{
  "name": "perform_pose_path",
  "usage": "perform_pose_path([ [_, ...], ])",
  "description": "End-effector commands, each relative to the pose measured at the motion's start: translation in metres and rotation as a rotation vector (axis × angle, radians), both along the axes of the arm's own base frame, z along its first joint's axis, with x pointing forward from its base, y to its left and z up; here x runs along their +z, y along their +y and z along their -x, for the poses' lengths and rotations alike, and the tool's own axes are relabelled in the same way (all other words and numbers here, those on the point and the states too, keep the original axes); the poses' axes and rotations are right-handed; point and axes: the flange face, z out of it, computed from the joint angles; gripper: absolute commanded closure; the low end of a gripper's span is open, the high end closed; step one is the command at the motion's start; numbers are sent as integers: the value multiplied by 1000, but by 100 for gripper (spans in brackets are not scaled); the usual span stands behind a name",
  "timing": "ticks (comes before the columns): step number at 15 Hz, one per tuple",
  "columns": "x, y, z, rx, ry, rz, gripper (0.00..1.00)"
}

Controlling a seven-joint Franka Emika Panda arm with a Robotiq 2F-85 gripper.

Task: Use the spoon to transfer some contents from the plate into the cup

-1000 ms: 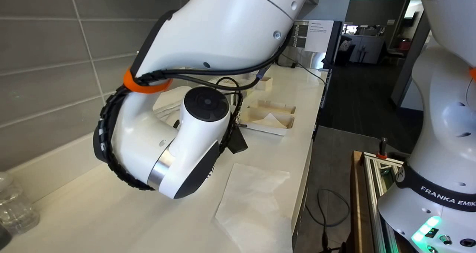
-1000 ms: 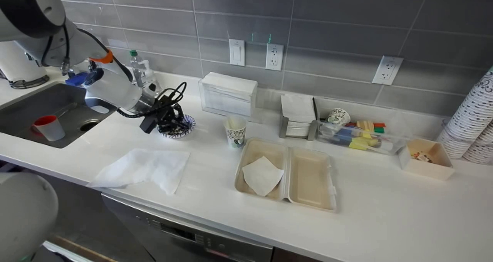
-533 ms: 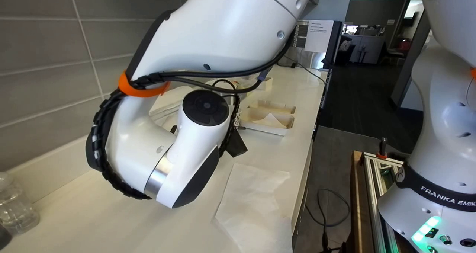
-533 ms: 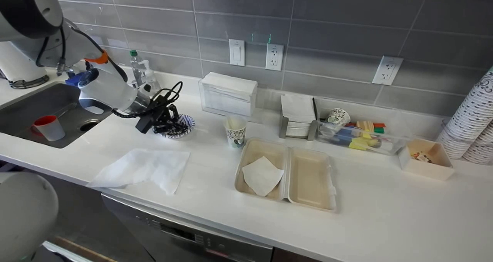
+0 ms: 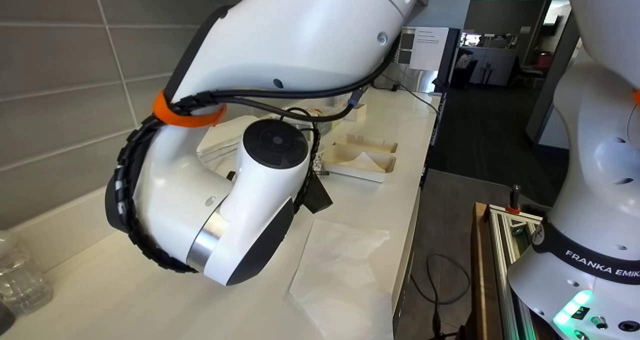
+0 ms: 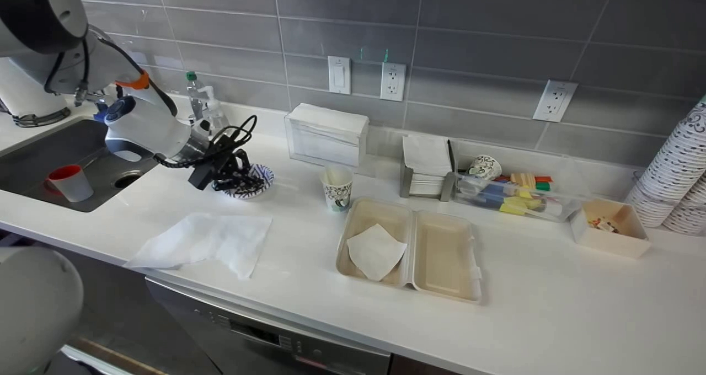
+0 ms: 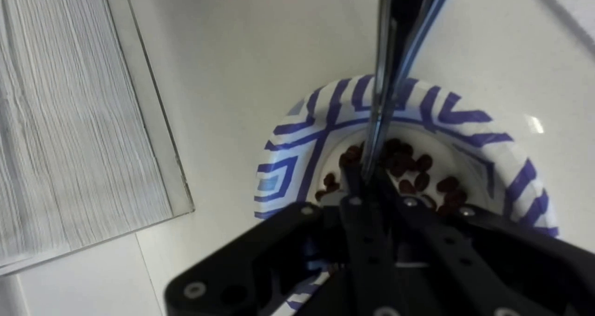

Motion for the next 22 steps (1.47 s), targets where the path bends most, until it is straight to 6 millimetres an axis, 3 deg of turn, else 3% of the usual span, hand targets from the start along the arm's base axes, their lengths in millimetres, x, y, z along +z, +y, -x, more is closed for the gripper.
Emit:
perform_pose_path([
  [1, 8, 1, 8, 9, 43, 4, 98],
  [14, 20, 12, 24, 26, 121, -52, 98],
  [22, 27, 1, 21, -49, 146, -156, 98],
])
